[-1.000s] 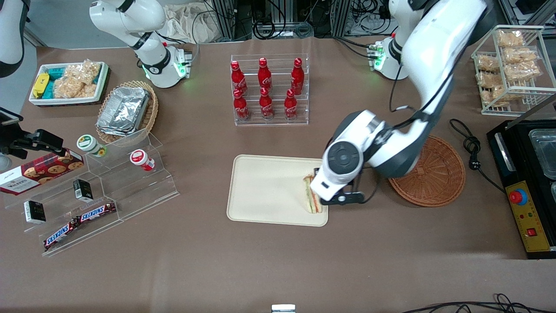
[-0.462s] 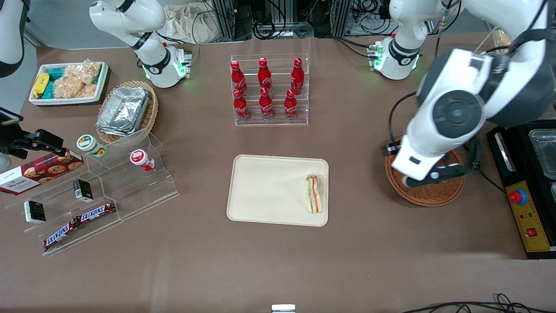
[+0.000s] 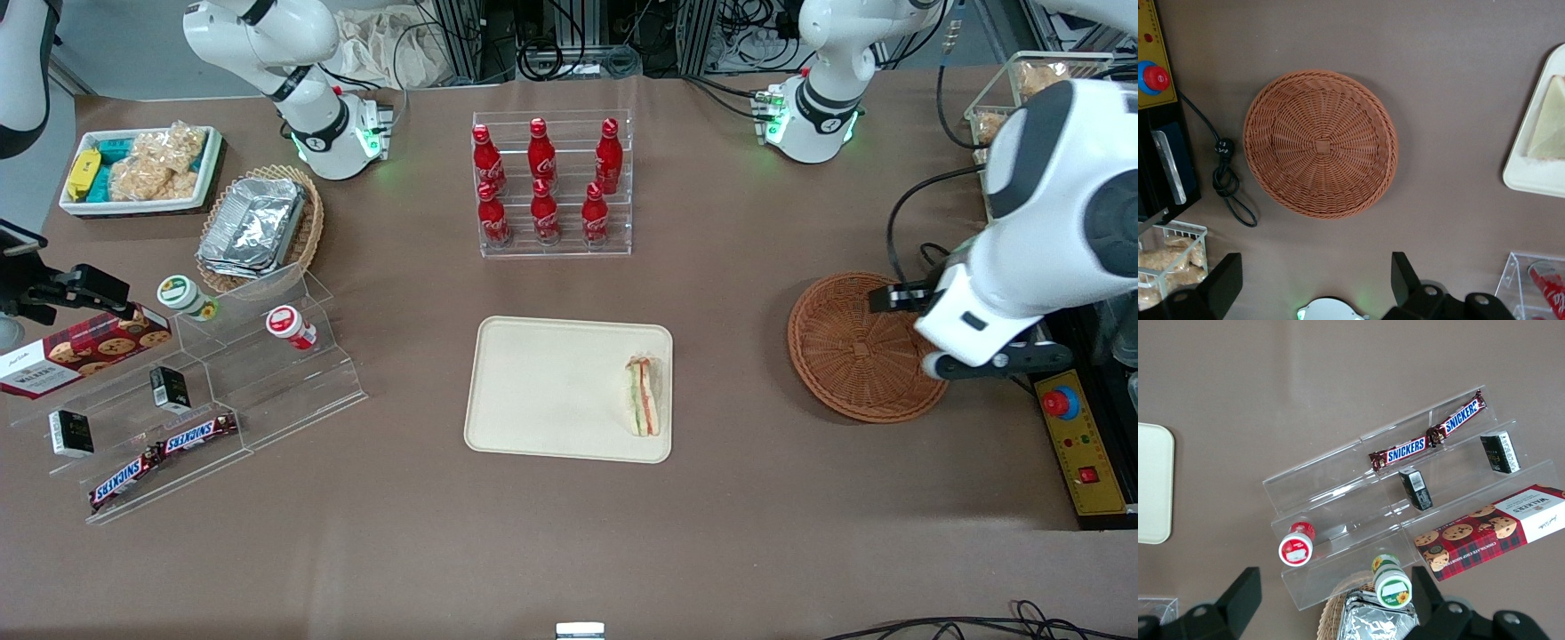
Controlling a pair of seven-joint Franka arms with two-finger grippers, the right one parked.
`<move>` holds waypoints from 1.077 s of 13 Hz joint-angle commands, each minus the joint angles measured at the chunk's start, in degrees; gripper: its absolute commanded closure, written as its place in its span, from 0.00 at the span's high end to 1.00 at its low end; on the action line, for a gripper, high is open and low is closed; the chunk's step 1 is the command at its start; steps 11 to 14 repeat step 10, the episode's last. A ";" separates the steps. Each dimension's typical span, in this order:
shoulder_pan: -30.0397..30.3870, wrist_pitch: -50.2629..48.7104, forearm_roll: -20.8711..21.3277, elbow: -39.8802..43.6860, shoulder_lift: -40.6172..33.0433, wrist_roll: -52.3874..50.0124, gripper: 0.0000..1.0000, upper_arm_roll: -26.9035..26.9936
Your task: Place sandwich from basket to tray
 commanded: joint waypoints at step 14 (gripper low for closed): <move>-14.06 1.47 -9.52 -2.01 -5.07 17.54 0.99 29.43</move>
